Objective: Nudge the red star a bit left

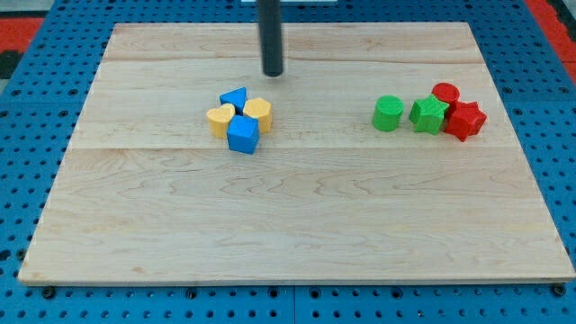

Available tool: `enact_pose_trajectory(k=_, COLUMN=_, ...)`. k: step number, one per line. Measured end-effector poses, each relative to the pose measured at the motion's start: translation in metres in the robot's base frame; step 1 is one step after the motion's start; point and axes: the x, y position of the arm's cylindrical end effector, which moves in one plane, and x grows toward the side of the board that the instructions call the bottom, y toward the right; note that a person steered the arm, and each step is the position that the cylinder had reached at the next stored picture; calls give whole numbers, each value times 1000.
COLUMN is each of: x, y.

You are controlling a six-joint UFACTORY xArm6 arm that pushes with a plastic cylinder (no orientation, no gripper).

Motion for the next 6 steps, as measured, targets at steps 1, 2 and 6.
enact_pose_trajectory(k=1, x=-5, y=75)
enact_pose_trajectory(k=2, x=-14, y=156)
enact_pose_trajectory(k=6, x=139, y=296)
